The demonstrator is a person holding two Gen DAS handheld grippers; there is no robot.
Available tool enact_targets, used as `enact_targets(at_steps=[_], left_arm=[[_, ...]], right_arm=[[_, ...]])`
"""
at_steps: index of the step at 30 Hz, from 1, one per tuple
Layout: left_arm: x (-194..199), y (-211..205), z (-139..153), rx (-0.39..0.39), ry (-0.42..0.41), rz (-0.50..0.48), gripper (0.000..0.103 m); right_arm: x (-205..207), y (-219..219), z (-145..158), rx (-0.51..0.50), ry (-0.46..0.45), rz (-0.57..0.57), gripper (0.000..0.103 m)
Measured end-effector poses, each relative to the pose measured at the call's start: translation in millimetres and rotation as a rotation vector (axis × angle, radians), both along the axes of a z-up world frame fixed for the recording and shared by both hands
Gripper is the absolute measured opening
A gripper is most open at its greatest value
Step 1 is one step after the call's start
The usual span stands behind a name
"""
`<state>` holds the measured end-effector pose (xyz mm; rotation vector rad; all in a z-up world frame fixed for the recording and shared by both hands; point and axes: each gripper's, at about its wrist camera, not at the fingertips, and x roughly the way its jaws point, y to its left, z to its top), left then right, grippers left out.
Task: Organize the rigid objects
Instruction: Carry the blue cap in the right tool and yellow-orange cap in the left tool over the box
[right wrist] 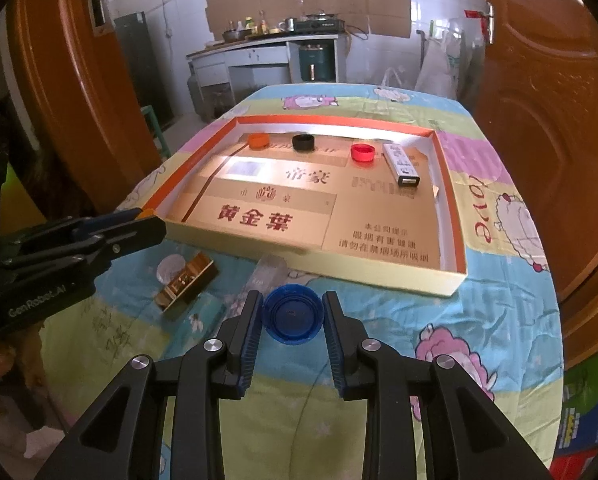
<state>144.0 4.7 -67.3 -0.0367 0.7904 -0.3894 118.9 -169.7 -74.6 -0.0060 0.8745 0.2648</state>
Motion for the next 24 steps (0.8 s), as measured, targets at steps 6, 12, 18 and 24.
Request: enact_targets(at_steps=[6,12,18,24], left_arm=[[14.2,-1.2,-0.7,0.011,0.003,0.024,0.030],[31.1,1.2,-2.8,0.011,0.018,0.056,0.030],[49.1,1.1,-4.6,0.032,0.027,0.103,0.030],[64.2,0.8,-7.5,0.032,0.035,0.130,0.030]], right_arm=[[13.9,0.5,2.2,0.003,-0.012,0.003,0.031],[27.6,3.0,3.1,-0.002,-0.025,0.012,0.031],[44.3,5.1,3.1,0.002,-0.025,0.013,0.031],[61.3,6.4,1.5,0.004,-0.026,0.006,0.031]])
